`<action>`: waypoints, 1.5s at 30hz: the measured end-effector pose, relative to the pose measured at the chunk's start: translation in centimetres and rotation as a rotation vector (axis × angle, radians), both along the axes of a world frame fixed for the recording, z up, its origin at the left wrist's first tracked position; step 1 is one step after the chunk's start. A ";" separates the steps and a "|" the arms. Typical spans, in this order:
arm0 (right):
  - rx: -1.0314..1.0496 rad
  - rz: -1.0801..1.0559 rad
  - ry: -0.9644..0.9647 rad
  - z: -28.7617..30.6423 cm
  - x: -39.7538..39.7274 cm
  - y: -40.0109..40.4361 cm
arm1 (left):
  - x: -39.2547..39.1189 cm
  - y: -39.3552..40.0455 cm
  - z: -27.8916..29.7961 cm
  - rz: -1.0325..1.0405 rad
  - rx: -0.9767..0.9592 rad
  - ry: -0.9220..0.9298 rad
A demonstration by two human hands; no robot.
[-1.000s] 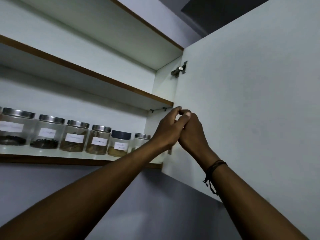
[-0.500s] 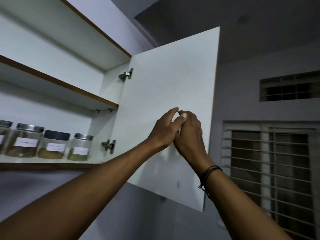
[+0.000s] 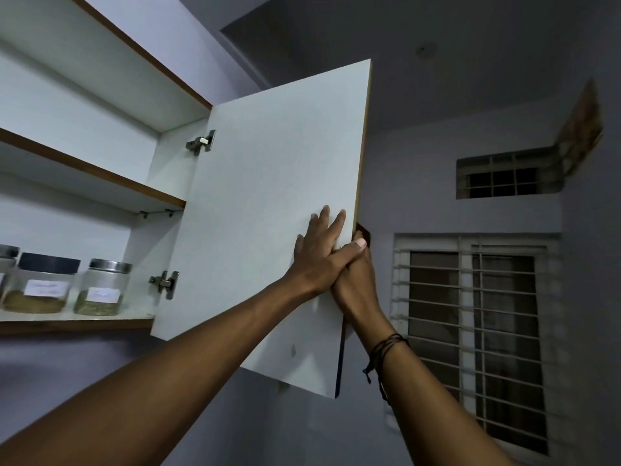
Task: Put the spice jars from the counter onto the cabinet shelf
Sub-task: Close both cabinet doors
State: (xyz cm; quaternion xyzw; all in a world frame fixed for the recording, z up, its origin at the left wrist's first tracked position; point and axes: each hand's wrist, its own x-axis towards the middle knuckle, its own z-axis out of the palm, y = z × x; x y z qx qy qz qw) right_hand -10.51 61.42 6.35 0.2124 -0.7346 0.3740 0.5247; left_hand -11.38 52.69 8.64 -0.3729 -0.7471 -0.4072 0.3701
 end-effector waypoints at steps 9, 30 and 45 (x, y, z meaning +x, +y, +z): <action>-0.153 0.065 0.217 0.4 4.4 -4.3 | 3.8 -4.5 0.5 0.012 0.041 0.173; -0.145 0.508 0.443 -0.3 7.7 -34.8 | 11.6 -34.1 -1.0 -0.115 0.377 0.108; 0.232 0.349 0.365 -1.5 0.7 -49.4 | 6.8 -49.7 -1.6 0.280 0.645 -0.024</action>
